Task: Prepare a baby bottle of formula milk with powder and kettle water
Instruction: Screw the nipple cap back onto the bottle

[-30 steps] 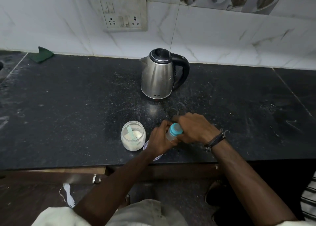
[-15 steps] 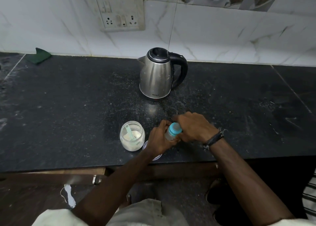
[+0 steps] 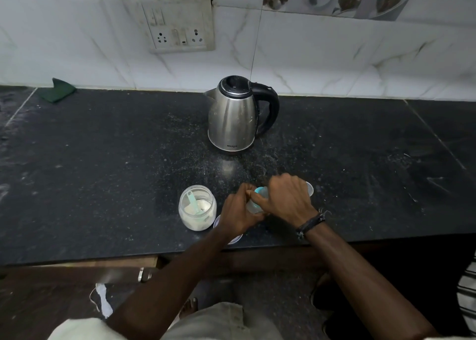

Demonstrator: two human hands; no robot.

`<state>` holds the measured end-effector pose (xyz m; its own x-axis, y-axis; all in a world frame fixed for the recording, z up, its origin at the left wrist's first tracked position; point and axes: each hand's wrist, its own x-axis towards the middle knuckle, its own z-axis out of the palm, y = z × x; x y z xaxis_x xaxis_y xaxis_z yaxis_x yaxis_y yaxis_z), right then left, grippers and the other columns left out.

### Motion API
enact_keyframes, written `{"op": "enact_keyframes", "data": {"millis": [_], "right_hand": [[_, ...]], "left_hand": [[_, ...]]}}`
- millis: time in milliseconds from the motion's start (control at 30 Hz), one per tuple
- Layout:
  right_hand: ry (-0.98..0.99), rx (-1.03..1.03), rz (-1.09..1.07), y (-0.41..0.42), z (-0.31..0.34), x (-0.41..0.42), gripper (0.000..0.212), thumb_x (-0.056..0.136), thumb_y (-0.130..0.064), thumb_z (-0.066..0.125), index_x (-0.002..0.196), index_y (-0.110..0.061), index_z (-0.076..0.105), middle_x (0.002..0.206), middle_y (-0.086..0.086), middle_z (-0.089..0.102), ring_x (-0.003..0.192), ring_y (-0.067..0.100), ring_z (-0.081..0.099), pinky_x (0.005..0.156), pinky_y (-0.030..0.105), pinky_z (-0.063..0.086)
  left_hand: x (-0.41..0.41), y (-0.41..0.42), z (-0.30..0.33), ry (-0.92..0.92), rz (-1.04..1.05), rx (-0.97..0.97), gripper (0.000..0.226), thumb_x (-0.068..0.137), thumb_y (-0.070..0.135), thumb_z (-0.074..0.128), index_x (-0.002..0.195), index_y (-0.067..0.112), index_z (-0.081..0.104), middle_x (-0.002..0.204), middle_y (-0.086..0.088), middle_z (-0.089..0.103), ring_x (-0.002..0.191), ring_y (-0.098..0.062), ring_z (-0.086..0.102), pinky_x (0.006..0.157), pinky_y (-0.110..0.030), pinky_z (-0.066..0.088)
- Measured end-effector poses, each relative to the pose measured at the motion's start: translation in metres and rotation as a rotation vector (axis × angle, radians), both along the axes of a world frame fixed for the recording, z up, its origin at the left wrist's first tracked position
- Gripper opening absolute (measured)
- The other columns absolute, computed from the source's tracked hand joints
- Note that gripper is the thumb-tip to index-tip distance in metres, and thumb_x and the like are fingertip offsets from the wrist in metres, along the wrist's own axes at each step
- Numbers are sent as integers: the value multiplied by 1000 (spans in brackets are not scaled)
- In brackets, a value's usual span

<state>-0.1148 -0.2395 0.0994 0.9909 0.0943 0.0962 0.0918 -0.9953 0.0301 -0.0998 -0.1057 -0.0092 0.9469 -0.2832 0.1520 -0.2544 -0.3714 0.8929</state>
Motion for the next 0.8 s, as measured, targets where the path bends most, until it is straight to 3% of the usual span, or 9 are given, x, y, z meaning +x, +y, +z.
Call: {"op": "enact_keyframes", "data": {"millis": [67, 200, 300, 400, 500, 633, 800], "right_hand": [[58, 11, 70, -6, 0, 0, 59, 85, -69, 54, 83, -11, 64, 87, 13, 70, 77, 31, 66, 64, 35, 42], [261, 112, 187, -17, 7, 4, 44, 81, -51, 66, 109, -17, 60, 106, 6, 69, 92, 27, 64, 77, 38, 51], [231, 124, 155, -15, 5, 6, 46, 80, -52, 68, 103, -13, 62, 103, 7, 69, 89, 27, 63, 73, 36, 48], [168, 166, 87, -10, 0, 3, 44, 74, -52, 69, 84, -10, 61, 88, 10, 69, 78, 30, 64, 63, 33, 37], [117, 227, -19, -2, -4, -5, 41, 71, -49, 70, 75, -10, 57, 79, 10, 68, 73, 30, 64, 60, 32, 35], [36, 308, -215, 17, -10, -12, 40, 70, -47, 67, 66, -14, 46, 75, 12, 67, 69, 30, 65, 57, 31, 38], [-12, 307, -279, 24, -14, -9, 39, 74, -46, 65, 65, -15, 43, 78, 15, 68, 73, 34, 66, 59, 31, 35]], "left_hand": [[1, 0, 0, 8, -15, -1, 57, 59, 48, 79, 105, 24, 54, 81, 17, 68, 78, -3, 68, 65, -20, 50], [1, 1, -1, 15, -36, -7, 57, 63, 47, 80, 108, 22, 55, 83, 17, 69, 79, 2, 67, 66, -14, 49], [1, 1, -2, 6, -22, -3, 55, 66, 44, 83, 107, 21, 55, 86, 11, 73, 81, -2, 69, 67, -23, 52], [0, 1, -5, -16, -5, -16, 50, 67, 37, 85, 103, 21, 54, 84, 12, 73, 79, -4, 70, 65, -28, 52], [-2, 0, -6, -27, 25, -15, 43, 69, 43, 78, 100, 31, 51, 80, 21, 71, 81, -1, 70, 65, -25, 51], [-6, -3, -8, -74, 73, -8, 29, 76, 47, 61, 100, 34, 49, 82, 13, 74, 82, -10, 70, 65, -28, 47], [-6, -4, -9, -69, 88, 1, 30, 76, 48, 61, 100, 34, 49, 77, 15, 69, 81, -11, 68, 62, -22, 41]]}}
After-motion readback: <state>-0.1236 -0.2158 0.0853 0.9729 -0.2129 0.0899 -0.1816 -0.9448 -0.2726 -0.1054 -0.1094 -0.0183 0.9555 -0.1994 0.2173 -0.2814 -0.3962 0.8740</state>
